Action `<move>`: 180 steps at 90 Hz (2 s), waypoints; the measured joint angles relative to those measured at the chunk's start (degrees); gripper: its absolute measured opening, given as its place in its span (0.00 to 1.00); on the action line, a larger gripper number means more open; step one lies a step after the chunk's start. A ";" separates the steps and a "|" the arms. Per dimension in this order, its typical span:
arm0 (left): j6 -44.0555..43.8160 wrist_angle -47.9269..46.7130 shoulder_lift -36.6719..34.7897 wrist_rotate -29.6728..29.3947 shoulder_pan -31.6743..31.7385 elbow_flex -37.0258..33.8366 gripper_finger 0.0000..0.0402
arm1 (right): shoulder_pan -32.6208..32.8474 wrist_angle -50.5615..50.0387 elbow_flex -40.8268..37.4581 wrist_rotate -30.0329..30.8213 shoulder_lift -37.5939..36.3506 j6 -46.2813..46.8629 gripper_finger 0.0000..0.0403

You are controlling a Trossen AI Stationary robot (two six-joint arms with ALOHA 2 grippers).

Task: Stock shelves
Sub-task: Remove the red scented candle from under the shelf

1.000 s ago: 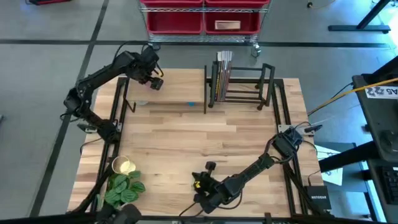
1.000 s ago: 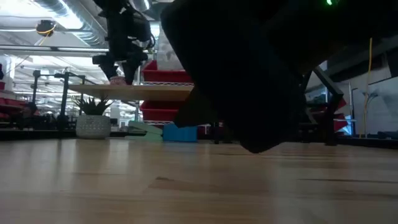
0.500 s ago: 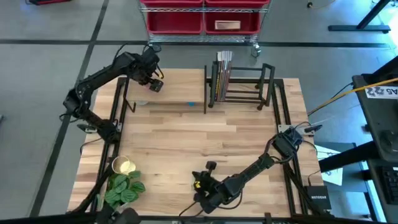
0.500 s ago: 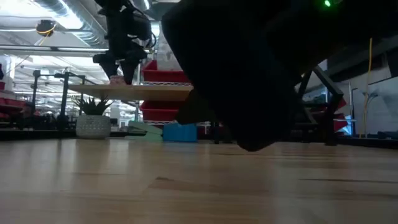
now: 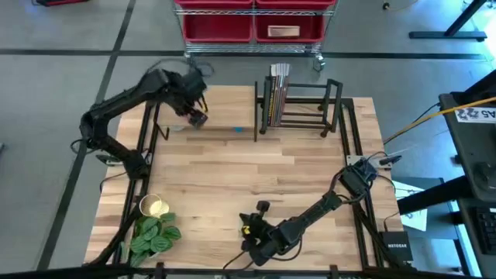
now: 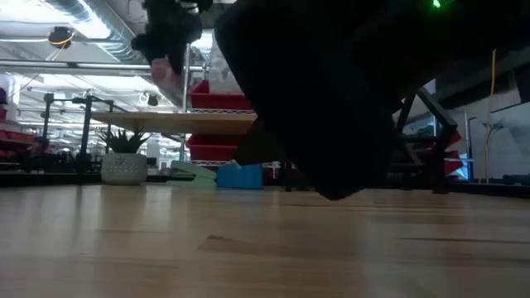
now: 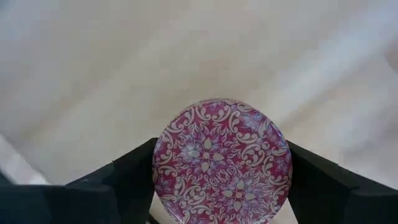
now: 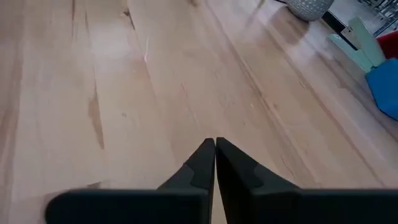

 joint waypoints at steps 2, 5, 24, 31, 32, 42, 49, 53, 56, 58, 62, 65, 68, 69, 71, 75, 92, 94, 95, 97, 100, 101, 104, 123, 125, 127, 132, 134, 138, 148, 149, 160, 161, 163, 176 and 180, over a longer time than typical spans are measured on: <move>-1.09 -0.48 -0.07 -0.01 -2.43 -0.10 0.67 | 0.00 0.00 0.00 -0.01 -0.02 0.00 0.00; -3.20 -0.51 -0.17 -0.16 -6.40 -0.61 0.67 | 0.00 0.00 0.00 -0.02 -0.02 0.00 0.00; -20.12 0.70 -0.34 -2.76 -30.39 -6.06 0.67 | 0.45 0.02 0.00 0.23 -0.01 0.00 0.00; -27.82 0.63 -0.40 -4.70 -37.41 -9.08 0.67 | 1.07 -0.02 0.00 1.53 -0.02 0.02 0.00; -28.96 0.66 -0.40 -4.91 -38.48 -9.50 0.67 | 1.22 -0.03 0.00 1.89 -0.02 0.01 0.00; -39.59 5.14 -0.45 -5.45 -47.03 -14.61 0.67 | 2.71 -1.60 0.00 5.27 -0.02 0.02 0.00; -45.35 12.26 -0.42 -4.97 -52.01 -18.49 0.67 | 3.83 -4.34 0.00 7.56 -0.20 0.23 0.00; -48.05 17.22 -0.42 -3.97 -54.37 -20.85 0.67 | 4.40 -5.89 0.00 8.47 -0.40 0.92 0.00; -49.93 20.86 -0.42 -3.31 -55.90 -22.55 0.67 | 4.80 -7.76 0.00 8.79 -0.88 1.78 0.00; -51.37 22.96 -0.42 -3.01 -56.89 -23.61 0.67 | 5.04 -9.19 0.00 9.05 -1.04 2.52 0.00; -53.82 26.61 -0.42 -2.65 -58.58 -25.77 0.67 | 5.38 -11.11 0.00 9.17 -1.56 4.00 0.00; -55.74 28.98 -0.42 -2.53 -59.83 -27.24 0.67 | 5.55 -12.91 0.00 9.27 -1.87 5.31 0.00; -57.67 30.95 -0.42 -2.51 -61.03 -28.64 0.67 | 5.75 -14.40 0.00 9.36 -2.13 6.52 0.00; -58.27 31.61 -0.42 -2.48 -61.41 -29.11 0.67 | 5.75 -14.80 0.00 9.37 -2.18 6.91 0.00; -59.39 33.00 -0.42 -2.50 -62.11 -29.98 0.67 | 5.75 -15.38 0.00 9.37 -2.21 7.52 0.00; -61.66 35.46 -0.42 -2.47 -63.53 -31.51 0.67 | 5.75 -15.91 0.00 9.51 -2.23 7.99 0.00; -64.89 47.84 1.06 -2.54 -68.72 -34.56 0.67 | 5.49 -16.04 0.00 9.51 -2.47 9.05 0.00; -65.04 49.02 1.57 -2.73 -69.19 -34.56 0.67 | 5.46 -16.04 0.00 9.62 -2.47 9.05 0.00; -65.27 49.60 1.82 -2.81 -69.40 -34.56 0.67 | 5.46 -16.06 0.00 9.79 -2.47 9.05 0.00; -65.78 50.70 2.35 -2.91 -69.79 -34.56 0.67 | 5.46 -16.09 0.00 9.97 -2.47 9.05 0.00; -66.29 52.10 3.40 -2.95 -70.42 -34.54 0.67 | 5.46 -16.03 0.00 10.12 -2.47 9.05 0.00; -66.51 52.42 3.78 -2.93 -70.61 -34.54 0.67 | 5.46 -16.02 0.00 10.24 -2.47 9.05 0.00; -67.24 52.99 4.95 -2.66 -71.10 -34.54 0.67 | 5.46 -16.02 0.00 10.46 -2.47 9.07 0.00; -70.91 53.19 11.85 1.12 -73.48 -34.12 0.67 | 5.46 -15.86 0.00 10.40 -2.47 9.09 0.00; -71.49 53.24 12.35 1.48 -73.70 -34.11 0.67 | 5.46 -15.89 0.00 10.40 -2.47 9.09 0.00; -72.01 53.26 12.73 1.87 -73.95 -34.09 0.67 | 5.46 -15.87 0.00 10.40 -2.47 9.09 0.00; -73.10 53.55 13.26 2.63 -74.61 -33.92 0.67 | 5.46 -15.84 0.00 10.43 -2.47 9.07 0.00; -73.43 53.59 13.47 2.92 -74.92 -33.82 0.68 | 5.46 -15.81 0.00 10.43 -2.47 9.07 0.00; -74.35 53.66 13.58 3.50 -75.54 -33.80 0.69 | 5.46 -15.79 0.00 10.43 -2.47 9.09 0.00; -76.24 53.06 13.46 3.54 -77.03 -33.82 0.71 | 5.46 -14.74 0.00 11.03 -2.47 9.03 0.00; -76.33 53.04 13.46 3.53 -77.14 -33.83 0.71 | 5.46 -14.58 0.00 11.16 -2.47 9.04 0.00; -76.51 52.94 13.46 3.51 -77.54 -33.86 0.73 | 5.17 -13.73 0.00 11.50 -2.47 8.94 0.00; -76.50 52.94 13.46 3.55 -77.54 -33.87 0.73 | 5.16 -13.67 0.00 11.47 -2.47 8.92 0.00; -76.47 52.94 13.46 3.66 -77.52 -33.89 0.73 | 5.13 -13.57 0.00 11.46 -2.47 8.92 0.00; -75.99 51.99 12.65 4.08 -77.49 -34.07 0.73 | 5.09 -13.46 0.00 11.44 -2.47 8.86 0.00; -75.81 51.66 12.07 4.08 -77.52 -34.15 0.73 | 5.09 -13.44 0.00 11.46 -2.47 8.85 0.00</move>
